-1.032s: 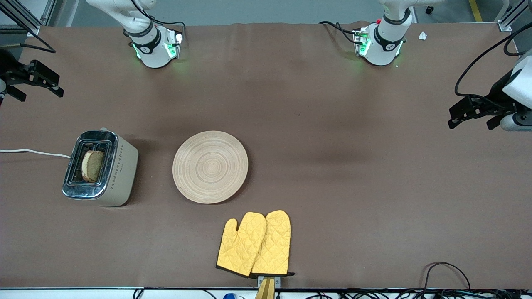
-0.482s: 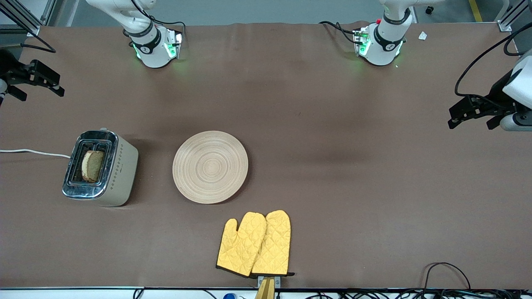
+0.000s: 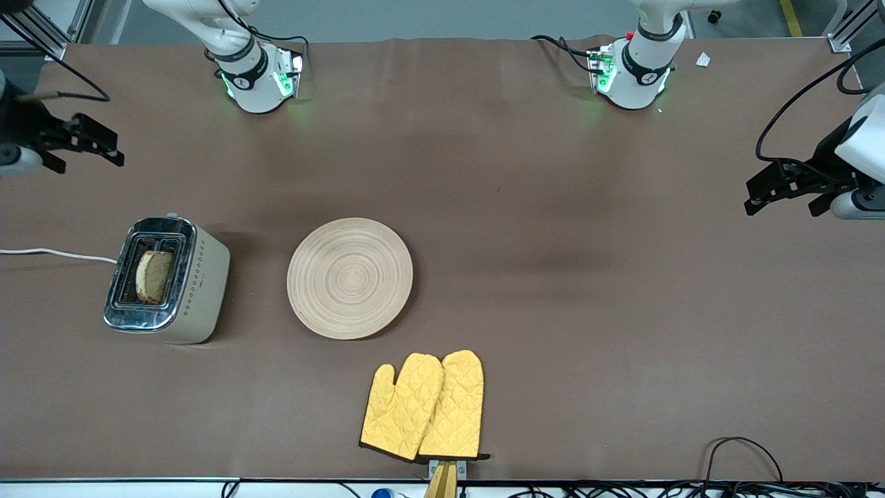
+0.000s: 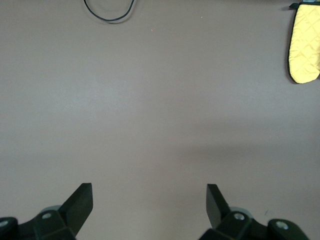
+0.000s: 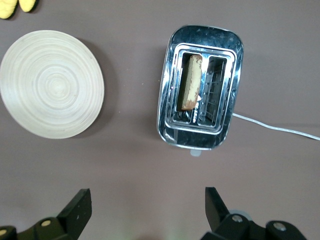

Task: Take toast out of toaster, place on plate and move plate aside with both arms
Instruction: 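Reach the right gripper to the toaster and grasp the toast slice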

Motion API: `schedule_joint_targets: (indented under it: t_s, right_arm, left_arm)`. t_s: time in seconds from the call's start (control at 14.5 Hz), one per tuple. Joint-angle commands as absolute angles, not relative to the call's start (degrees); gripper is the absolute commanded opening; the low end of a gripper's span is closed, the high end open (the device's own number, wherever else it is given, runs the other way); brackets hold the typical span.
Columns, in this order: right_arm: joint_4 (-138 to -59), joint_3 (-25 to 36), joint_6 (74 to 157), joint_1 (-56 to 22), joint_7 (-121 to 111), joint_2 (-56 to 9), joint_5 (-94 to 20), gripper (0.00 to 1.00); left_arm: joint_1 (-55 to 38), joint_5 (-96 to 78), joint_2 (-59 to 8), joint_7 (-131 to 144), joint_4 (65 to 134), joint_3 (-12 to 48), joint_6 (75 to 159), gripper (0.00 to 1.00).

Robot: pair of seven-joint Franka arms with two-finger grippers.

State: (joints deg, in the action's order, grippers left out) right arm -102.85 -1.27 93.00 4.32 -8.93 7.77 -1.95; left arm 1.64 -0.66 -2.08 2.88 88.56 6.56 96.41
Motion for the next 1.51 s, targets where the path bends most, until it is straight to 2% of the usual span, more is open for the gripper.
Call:
schedule_joint_targets:
  t_s: [0.0, 0.28, 0.76, 0.96, 1.1, 1.24, 1.31, 1.38, 1.44]
  right_arm:
    - [-107.74, -0.97, 99.73, 5.01, -8.88, 6.52, -2.02, 1.0]
    - [-108.98, -0.88, 106.5, 6.49, -8.88, 0.28, -0.44, 1.0]
    - [-115.3, -0.88, 120.22, 8.88, -8.88, -4.83, 0.44, 1.0]
    - [-116.54, -0.88, 123.57, 8.88, -9.05, -7.11, 0.44, 0.93]
    - [-116.46, -0.88, 123.75, 8.79, -9.05, -7.73, 0.79, 0.68]
    - [-116.46, -0.88, 123.66, 8.61, -9.05, -7.91, 1.05, 0.27]
    - [-116.46, -0.88, 123.66, 8.44, -9.05, -8.0, 1.14, 0.1]
    - [-116.37, -0.88, 123.66, 8.52, -8.97, -8.26, 1.14, 0.02]
    - [-115.93, -0.88, 123.58, 8.61, -9.05, -8.44, 1.14, 0.01]
  left_arm:
    - [1.58, 0.53, -2.81, 3.96, 86.92, 6.94, 95.1, 1.0]
    - [1.85, 0.61, -2.81, 3.87, 87.1, 6.86, 95.1, 1.0]
    - [1.76, 0.53, -2.81, 3.96, 87.01, 6.86, 95.1, 1.0]
    - [1.67, 0.53, -2.81, 3.87, 87.01, 6.94, 95.1, 1.0]
    - [1.67, 0.53, -2.73, 3.87, 87.01, 6.94, 95.1, 1.0]
    - [1.67, 0.53, -2.81, 3.87, 87.01, 6.94, 95.1, 1.0]
    - [1.67, 0.53, -2.81, 3.87, 87.01, 6.94, 95.1, 1.0]
    - [1.67, 0.53, -2.81, 3.87, 87.01, 6.94, 95.1, 1.0]
    - [1.67, 0.53, -2.81, 3.87, 87.01, 6.94, 95.1, 1.0]
